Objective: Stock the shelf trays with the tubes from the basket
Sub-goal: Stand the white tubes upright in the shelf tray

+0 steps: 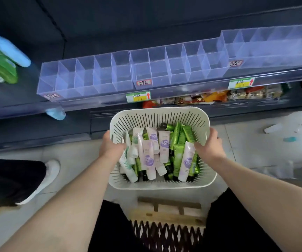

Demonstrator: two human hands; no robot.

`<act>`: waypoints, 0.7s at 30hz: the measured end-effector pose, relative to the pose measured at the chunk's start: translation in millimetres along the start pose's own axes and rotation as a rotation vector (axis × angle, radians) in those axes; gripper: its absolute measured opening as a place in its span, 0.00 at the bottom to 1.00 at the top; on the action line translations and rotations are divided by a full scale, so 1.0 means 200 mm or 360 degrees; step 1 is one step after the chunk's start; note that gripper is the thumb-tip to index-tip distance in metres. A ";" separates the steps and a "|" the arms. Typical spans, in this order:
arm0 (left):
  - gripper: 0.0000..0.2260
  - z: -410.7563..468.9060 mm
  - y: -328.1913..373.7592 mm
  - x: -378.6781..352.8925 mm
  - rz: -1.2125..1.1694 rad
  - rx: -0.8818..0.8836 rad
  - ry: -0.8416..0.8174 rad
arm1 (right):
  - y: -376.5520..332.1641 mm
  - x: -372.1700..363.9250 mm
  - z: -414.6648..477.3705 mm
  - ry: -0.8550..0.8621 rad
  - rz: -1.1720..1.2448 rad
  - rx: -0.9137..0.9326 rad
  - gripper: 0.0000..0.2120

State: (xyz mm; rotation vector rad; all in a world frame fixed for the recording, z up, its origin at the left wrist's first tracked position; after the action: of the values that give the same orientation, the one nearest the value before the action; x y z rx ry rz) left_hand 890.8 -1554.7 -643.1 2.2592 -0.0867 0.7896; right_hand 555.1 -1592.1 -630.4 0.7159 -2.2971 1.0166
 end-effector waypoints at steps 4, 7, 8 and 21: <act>0.33 0.13 0.01 -0.09 0.0033 -0.0036 0.0036 | 0.00 -0.06 0.15 0.0054 0.0017 0.0091 0.32; 0.30 0.20 0.02 -0.11 0.0000 -0.0033 0.0176 | -0.03 -0.07 0.27 0.0179 0.0020 0.0169 0.32; 0.29 0.21 0.02 -0.12 -0.0006 -0.0025 0.0227 | -0.04 -0.07 0.30 0.0204 0.0023 0.0194 0.32; 0.27 0.14 0.09 -0.23 0.1222 -0.0580 0.0403 | -0.07 -0.26 0.26 0.0529 -0.1329 0.0842 0.34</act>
State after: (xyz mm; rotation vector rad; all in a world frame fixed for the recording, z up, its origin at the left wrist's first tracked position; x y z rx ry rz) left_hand 862.8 -1593.9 -673.0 1.7385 -0.9373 1.3168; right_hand 589.7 -1627.4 -687.1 1.4237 -1.2246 1.1841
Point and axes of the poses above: each hand's wrist, its own z-axis towards the middle knuckle, its own x-axis out of the back of the hand, y = z × x, the point moved 6 cm from there along z, towards the middle knuckle, and after that the axes turned 3 degrees about -x, right-handed, at the moved point
